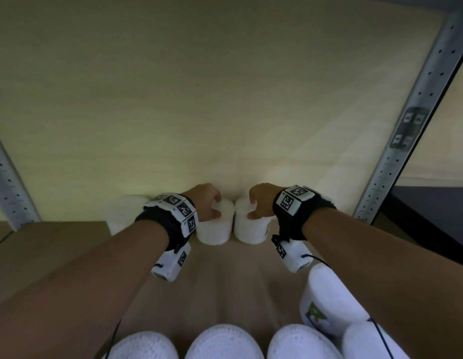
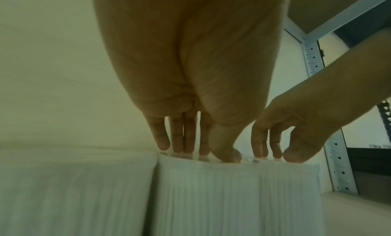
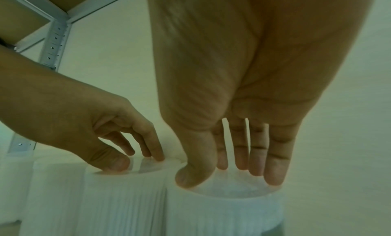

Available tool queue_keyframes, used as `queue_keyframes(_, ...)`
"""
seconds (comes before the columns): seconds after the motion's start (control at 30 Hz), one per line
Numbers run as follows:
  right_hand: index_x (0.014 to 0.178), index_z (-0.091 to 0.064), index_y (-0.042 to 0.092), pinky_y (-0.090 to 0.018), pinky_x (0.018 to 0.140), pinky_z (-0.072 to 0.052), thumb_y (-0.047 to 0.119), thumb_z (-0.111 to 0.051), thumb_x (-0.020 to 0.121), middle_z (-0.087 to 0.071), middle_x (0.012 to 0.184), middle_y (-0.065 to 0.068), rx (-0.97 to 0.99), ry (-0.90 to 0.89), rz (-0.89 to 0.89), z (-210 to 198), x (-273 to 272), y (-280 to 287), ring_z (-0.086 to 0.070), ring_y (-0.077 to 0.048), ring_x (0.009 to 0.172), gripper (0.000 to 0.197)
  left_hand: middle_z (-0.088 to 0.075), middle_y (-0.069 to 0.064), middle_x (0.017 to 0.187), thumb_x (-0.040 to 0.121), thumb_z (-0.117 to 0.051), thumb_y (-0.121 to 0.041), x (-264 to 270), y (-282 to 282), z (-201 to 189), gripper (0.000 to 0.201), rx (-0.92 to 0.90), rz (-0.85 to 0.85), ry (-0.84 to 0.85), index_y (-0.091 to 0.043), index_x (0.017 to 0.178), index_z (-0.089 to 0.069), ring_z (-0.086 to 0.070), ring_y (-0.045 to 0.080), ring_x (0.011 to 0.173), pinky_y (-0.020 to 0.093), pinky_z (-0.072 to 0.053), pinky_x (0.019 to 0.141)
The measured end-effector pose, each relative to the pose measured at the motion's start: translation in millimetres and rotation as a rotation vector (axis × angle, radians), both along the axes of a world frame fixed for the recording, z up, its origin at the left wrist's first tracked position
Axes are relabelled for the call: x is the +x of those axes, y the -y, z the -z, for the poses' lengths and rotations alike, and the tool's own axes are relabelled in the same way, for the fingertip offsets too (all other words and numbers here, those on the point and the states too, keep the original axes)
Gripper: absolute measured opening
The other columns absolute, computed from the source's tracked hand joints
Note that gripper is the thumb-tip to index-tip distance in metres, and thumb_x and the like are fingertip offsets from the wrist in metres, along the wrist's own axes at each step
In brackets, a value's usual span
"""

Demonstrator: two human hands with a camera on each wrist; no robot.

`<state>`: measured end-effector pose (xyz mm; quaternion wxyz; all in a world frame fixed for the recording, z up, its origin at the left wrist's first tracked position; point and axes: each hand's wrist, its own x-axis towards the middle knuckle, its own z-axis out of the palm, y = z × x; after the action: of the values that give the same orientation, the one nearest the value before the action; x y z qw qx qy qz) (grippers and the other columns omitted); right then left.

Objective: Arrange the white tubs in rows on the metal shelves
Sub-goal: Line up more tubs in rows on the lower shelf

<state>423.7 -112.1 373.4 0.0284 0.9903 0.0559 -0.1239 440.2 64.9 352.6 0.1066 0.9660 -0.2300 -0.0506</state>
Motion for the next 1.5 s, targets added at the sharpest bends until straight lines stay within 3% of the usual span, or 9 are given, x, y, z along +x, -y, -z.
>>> queue_keyframes(0.23, 0.129, -0.048, 0.002, -0.036, 0.1, -0.042, 0.037, -0.059, 0.091, -0.049, 0.135, -0.015, -0.016, 0.034, -0.023, 1, -4, 0, -0.049, -0.031, 0.123, 0.053, -0.046, 0.01, 0.136, 0.089, -0.061, -0.029, 1, 0, 1, 0.048, -0.01, -0.01, -0.005, -0.009, 0.131, -0.051, -0.048, 0.026, 0.123, 0.033, -0.04, 0.101)
queue_keyframes(0.6, 0.129, -0.047, 0.003, -0.036, 0.1, -0.042, 0.035, -0.059, 0.091, -0.048, 0.135, -0.015, -0.004, 0.037, -0.043, 1, -5, 0, -0.05, -0.03, 0.122, 0.052, -0.045, 0.011, 0.137, 0.09, -0.061, -0.029, 1, 1, 1, 0.047, -0.001, -0.005, 0.003, -0.008, 0.132, -0.05, -0.048, 0.027, 0.124, 0.033, -0.04, 0.101)
queue_keyframes(0.77, 0.127, -0.051, 0.003, -0.037, 0.101, -0.044, 0.018, -0.065, 0.088, -0.05, 0.134, -0.015, -0.01, -0.004, -0.049, -3, -5, -1, -0.051, -0.031, 0.121, 0.044, -0.045, 0.011, 0.137, 0.09, -0.061, -0.029, 1, 1, 1, 0.047, -0.004, -0.004, -0.002, -0.009, 0.132, -0.05, -0.048, 0.027, 0.124, 0.034, -0.04, 0.103)
queue_keyframes(0.9, 0.127, -0.052, 0.009, -0.037, 0.098, -0.045, -0.004, -0.058, 0.083, -0.044, 0.14, -0.01, 0.067, -0.038, -0.05, -8, -8, 3, -0.048, -0.03, 0.123, 0.046, -0.044, 0.011, 0.138, 0.09, -0.061, -0.029, 1, 0, 1, 0.048, -0.011, -0.002, -0.001, -0.009, 0.132, -0.05, -0.047, 0.027, 0.125, 0.034, -0.039, 0.104)
queue_keyframes(1.07, 0.125, -0.059, 0.016, -0.034, 0.098, -0.046, -0.009, -0.048, 0.084, -0.043, 0.142, -0.006, 0.117, -0.028, -0.077, -11, -13, 6, -0.047, -0.027, 0.127, 0.05, -0.045, 0.01, 0.137, 0.09, -0.061, -0.028, 1, -1, 3, 0.047, -0.023, -0.003, -0.004, -0.009, 0.131, -0.05, -0.048, 0.026, 0.124, 0.033, -0.039, 0.104)
queue_keyframes(1.17, 0.126, -0.058, 0.013, -0.03, 0.099, -0.042, -0.002, -0.05, 0.087, -0.046, 0.14, -0.006, 0.189, 0.004, -0.04, -14, -13, 6, -0.047, -0.026, 0.128, 0.043, -0.045, 0.01, 0.137, 0.09, -0.06, -0.028, 1, -1, 3, 0.046, -0.03, -0.002, -0.003, -0.009, 0.131, -0.05, -0.048, 0.026, 0.124, 0.033, -0.039, 0.103)
queue_keyframes(1.27, 0.123, -0.058, 0.008, -0.032, 0.096, -0.046, 0.017, -0.058, 0.089, -0.054, 0.132, -0.01, 0.172, 0.076, 0.034, -11, -8, 4, -0.054, -0.027, 0.118, 0.035, -0.046, 0.01, 0.137, 0.09, -0.062, -0.028, 2, -1, 4, 0.046, -0.035, -0.005, -0.009, -0.009, 0.131, -0.051, -0.049, 0.026, 0.124, 0.033, -0.04, 0.103)
queue_keyframes(1.37, 0.126, -0.054, 0.003, -0.036, 0.097, -0.047, 0.043, -0.056, 0.091, -0.056, 0.131, -0.013, 0.041, 0.029, 0.087, -7, -7, 0, -0.056, -0.03, 0.117, 0.053, -0.046, 0.011, 0.136, 0.089, -0.062, -0.028, 1, -1, 3, 0.048, -0.027, -0.004, -0.012, -0.008, 0.131, -0.051, -0.049, 0.027, 0.123, 0.034, -0.041, 0.102)
queue_keyframes(1.5, 0.132, -0.049, 0.003, -0.037, 0.096, -0.046, 0.049, -0.054, 0.09, -0.053, 0.135, -0.015, -0.058, 0.001, 0.083, 0, -6, -5, -0.054, -0.031, 0.121, 0.062, -0.044, 0.012, 0.137, 0.09, -0.061, -0.029, 0, -1, 3, 0.047, -0.02, 0.005, -0.005, -0.008, 0.131, -0.05, -0.049, 0.028, 0.123, 0.032, -0.04, 0.101)
